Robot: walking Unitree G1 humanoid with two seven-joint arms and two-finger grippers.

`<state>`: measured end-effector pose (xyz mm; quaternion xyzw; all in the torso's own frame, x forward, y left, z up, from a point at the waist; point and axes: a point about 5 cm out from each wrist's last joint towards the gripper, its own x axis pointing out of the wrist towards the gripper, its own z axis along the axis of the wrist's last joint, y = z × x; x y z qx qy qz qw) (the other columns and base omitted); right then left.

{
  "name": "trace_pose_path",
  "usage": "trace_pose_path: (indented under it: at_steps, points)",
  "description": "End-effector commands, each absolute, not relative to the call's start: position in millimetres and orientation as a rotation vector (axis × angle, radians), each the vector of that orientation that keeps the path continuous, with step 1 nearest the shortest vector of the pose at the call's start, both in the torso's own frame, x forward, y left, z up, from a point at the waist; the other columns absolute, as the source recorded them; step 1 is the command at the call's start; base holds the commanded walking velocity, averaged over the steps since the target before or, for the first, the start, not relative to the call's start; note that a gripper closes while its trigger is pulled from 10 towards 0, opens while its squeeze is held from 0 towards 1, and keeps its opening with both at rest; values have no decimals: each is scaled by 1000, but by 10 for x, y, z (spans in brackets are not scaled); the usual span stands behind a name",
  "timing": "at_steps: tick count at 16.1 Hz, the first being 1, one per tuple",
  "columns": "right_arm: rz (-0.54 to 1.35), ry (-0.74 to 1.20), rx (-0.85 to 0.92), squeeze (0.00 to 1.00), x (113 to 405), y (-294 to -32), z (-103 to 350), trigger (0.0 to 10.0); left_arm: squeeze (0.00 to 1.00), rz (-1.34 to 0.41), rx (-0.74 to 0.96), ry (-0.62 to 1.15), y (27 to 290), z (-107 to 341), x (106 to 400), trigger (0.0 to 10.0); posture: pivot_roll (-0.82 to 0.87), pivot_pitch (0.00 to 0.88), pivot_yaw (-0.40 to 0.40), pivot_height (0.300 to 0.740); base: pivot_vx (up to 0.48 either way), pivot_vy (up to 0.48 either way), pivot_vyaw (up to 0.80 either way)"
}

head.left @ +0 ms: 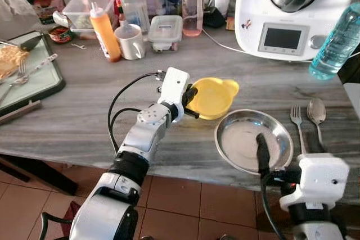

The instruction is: Setting the table

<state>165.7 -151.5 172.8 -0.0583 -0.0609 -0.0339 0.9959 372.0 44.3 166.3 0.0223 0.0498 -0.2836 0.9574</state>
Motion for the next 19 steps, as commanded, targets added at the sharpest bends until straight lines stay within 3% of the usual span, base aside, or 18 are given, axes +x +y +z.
trace_pose_path:
  at_steps: [1, 8, 19]
  points:
    - [-47, -113, -54, 0, 1603, -1505, 1806, 10000, 0, -586, 95, 119, 445, 1701, 3758, 10000, -103, 174, 74, 714, 0, 0, 0]
    - [35, -19, -53, 0, 1524, -1418, 1813, 10000, 0, -597, 183, 150, 425, 1760, 3837, 10000, -106, 176, 83, 714, 0, 0, 0]
    - [108, 77, -89, 0, 1529, -1392, 1708, 10000, 0, -469, 130, 234, 650, 1562, 3813, 10000, -78, 170, 60, 714, 0, 0, 0]
